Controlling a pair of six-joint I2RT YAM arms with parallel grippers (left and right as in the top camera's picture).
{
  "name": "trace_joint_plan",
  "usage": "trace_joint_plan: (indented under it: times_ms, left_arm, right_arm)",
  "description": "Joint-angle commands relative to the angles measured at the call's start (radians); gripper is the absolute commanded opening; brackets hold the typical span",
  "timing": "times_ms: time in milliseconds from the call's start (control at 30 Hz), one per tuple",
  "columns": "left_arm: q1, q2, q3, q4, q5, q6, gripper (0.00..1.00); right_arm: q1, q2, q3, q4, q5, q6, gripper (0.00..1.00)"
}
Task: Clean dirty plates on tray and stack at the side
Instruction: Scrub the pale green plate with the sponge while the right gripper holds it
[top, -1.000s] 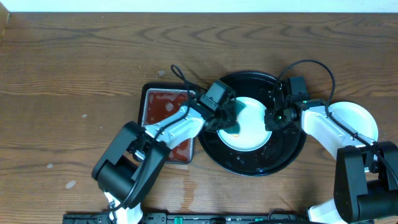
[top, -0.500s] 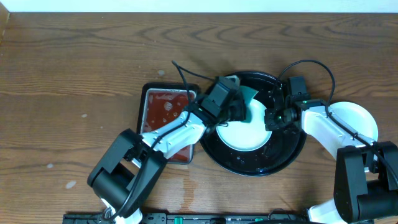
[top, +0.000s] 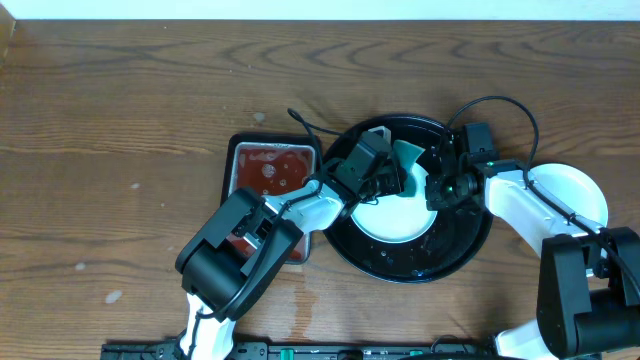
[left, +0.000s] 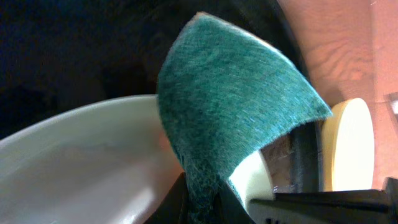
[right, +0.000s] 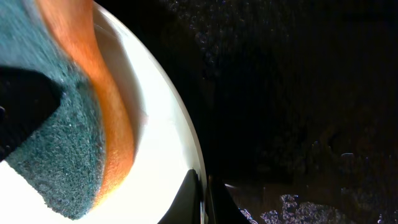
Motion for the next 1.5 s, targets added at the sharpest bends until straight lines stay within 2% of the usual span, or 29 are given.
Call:
trace_joint_plan:
  times_ms: [0, 133, 267, 500, 633, 733, 967, 1133, 1267, 1367, 1467]
  left_arm:
    - [0.002, 0.013, -0.011, -0.123, -0.014, 0.087, 0.07]
    - [0.004, 0.003, -0.011, -0.264, -0.019, 0.182, 0.07]
    - [0.006, -0.04, -0.011, -0.39, -0.091, 0.236, 0.07]
    - [0.006, -0.185, -0.011, -0.52, -0.146, 0.317, 0.07]
    - [0.006, -0.258, -0.011, -0.503, -0.146, 0.315, 0.07]
    - [0.004, -0.264, -0.011, -0.464, -0.145, 0.242, 0.07]
    - [-0.032, -0.19, -0.012, -0.343, -0.134, 0.141, 0.07]
    - [-0.066, -0.127, -0.012, -0.272, -0.108, 0.138, 0.08]
    - [-0.068, -0.098, -0.012, -0.295, -0.117, 0.154, 0.07]
    - [-0.064, -0.095, -0.012, -0.365, -0.173, 0.228, 0.07]
    - [-0.053, -0.096, -0.012, -0.442, -0.227, 0.245, 0.07]
  right_arm:
    - [-0.002, 0.012, -0.023, -0.006, 0.023, -0.019, 0.01]
    - [-0.002, 0.012, -0.023, -0.006, 0.023, -0.019, 0.01]
    - [-0.002, 0.012, -0.023, -0.007, 0.023, -0.019, 0.01]
    - [-0.002, 0.012, -0.023, -0.007, 0.023, -0.019, 0.01]
    - [-0.002, 0.012, -0.023, -0.007, 0.023, -0.019, 0.01]
    - [-0.002, 0.012, -0.023, -0.007, 0.023, -0.019, 0.01]
    - [-0.002, 0.012, -0.023, -0.007, 0.023, -0.019, 0.01]
    - [-0.002, 0.012, -0.023, -0.007, 0.023, -0.019, 0.01]
    - [-0.002, 0.012, -0.023, -0.007, 0.023, -0.019, 0.01]
    - [-0.002, 0.012, -0.023, -0.007, 0.023, -0.019, 0.01]
    - [-0.002, 0.012, -0.023, -0.007, 0.023, -0.019, 0.01]
